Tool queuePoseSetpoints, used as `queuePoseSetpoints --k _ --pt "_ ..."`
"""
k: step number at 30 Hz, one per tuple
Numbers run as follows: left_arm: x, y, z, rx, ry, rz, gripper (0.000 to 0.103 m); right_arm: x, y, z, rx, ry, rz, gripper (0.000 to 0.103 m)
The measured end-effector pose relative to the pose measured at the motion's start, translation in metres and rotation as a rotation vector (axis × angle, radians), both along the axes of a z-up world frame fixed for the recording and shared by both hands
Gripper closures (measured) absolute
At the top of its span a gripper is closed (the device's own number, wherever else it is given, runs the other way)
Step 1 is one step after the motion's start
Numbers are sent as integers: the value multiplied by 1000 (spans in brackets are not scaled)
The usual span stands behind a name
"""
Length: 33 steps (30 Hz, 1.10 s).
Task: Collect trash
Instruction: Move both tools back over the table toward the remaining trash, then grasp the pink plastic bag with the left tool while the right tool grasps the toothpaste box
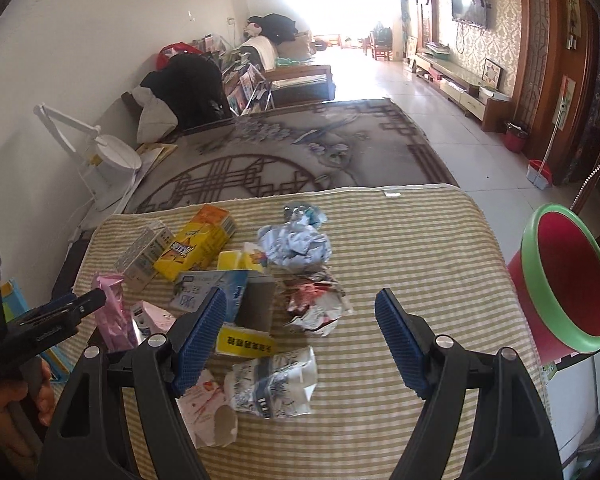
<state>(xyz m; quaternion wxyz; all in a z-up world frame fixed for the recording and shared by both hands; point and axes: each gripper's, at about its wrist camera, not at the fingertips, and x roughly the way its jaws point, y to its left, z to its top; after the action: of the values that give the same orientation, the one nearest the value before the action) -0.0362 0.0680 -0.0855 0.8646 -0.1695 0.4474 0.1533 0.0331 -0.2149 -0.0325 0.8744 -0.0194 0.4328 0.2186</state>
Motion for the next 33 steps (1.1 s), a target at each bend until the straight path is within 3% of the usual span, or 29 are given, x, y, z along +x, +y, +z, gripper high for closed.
queuePoseSetpoints --k 6,9,11,12,14,18,24,27,29,33 --pt "0 19 -35 -88 79 9 26 -13 24 -5 -27 16 18 29" --pt "5 19 -54 -108 125 -14 45 -16 29 -7 -38 23 19 29" --pt "10 19 -61 -141 146 -24 65 -18 30 -8 -45 31 22 29" --pt "10 20 -64 -154 150 -29 69 -18 32 -10 -50 35 26 29" --pt "6 20 -62 -167 137 -41 87 -18 35 -11 -67 37 38 29" --pt "-1 20 -53 -162 101 -59 88 -9 53 -14 -141 30 128 29" --pt "-3 13 -41 -142 77 -98 88 10 116 -33 -412 -23 426 29" --pt "-7 13 -38 -153 65 -94 86 18 138 -50 -491 -15 534 29" --pt "-5 19 -39 -162 64 -81 71 24 149 -66 -535 26 591 29" --pt "-9 28 -42 -186 61 -34 59 31 163 -94 -633 69 670 29"
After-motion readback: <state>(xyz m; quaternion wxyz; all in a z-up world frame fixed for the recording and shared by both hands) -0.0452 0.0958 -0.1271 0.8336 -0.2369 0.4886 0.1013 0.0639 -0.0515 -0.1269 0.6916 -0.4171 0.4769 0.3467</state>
